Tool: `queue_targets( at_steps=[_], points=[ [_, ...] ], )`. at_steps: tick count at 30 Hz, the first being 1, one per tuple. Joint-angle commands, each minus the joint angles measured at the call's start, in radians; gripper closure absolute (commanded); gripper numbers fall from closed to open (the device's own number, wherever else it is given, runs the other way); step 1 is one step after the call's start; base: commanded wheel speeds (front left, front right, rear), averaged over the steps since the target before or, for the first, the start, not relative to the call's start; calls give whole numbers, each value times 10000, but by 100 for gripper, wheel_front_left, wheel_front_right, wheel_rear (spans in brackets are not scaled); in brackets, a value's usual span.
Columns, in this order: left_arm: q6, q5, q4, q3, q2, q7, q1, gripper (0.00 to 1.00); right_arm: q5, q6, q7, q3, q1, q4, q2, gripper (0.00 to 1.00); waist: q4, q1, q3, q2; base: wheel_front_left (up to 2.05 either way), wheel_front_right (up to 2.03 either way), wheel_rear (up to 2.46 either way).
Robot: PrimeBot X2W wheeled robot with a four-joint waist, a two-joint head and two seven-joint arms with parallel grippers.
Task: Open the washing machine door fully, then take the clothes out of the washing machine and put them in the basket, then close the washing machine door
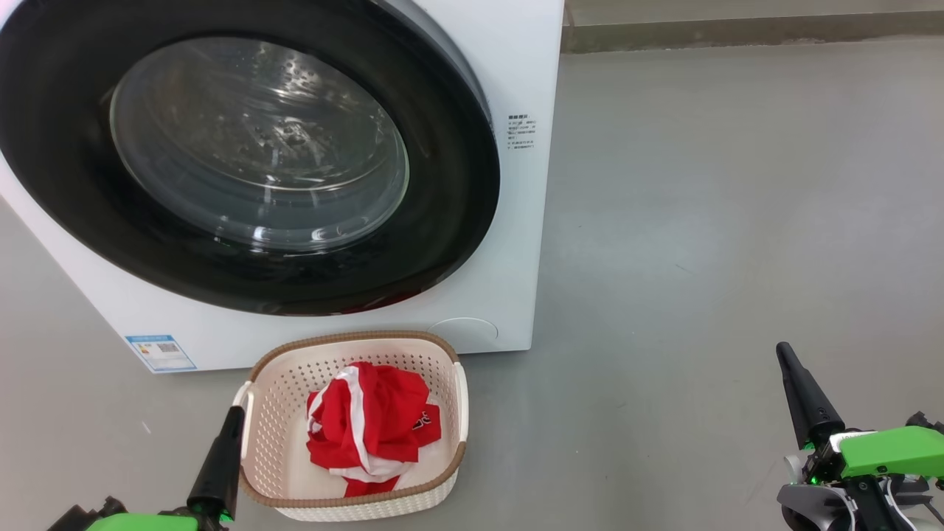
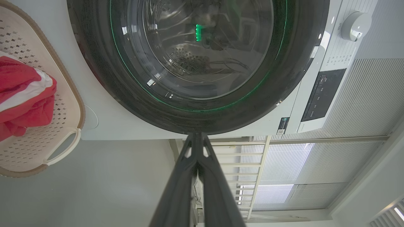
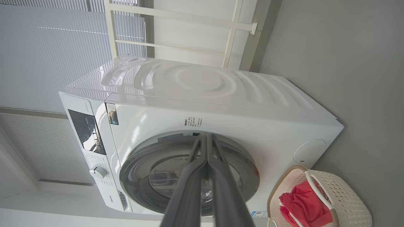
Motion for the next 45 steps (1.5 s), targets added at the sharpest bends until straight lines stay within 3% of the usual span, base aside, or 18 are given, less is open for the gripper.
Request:
queue_targets(
  at_steps=[1, 45],
  points=[
    [-69, -67, -261, 261, 227, 45, -392, 100, 22, 4, 67, 132, -405, -294, -39, 100, 0, 0, 0, 0, 0, 0, 0],
    [-69, -68, -261, 259, 227, 44, -391, 100, -5, 4, 93, 100, -408, -293, -16, 100, 0, 0, 0, 0, 0, 0, 0]
  ],
)
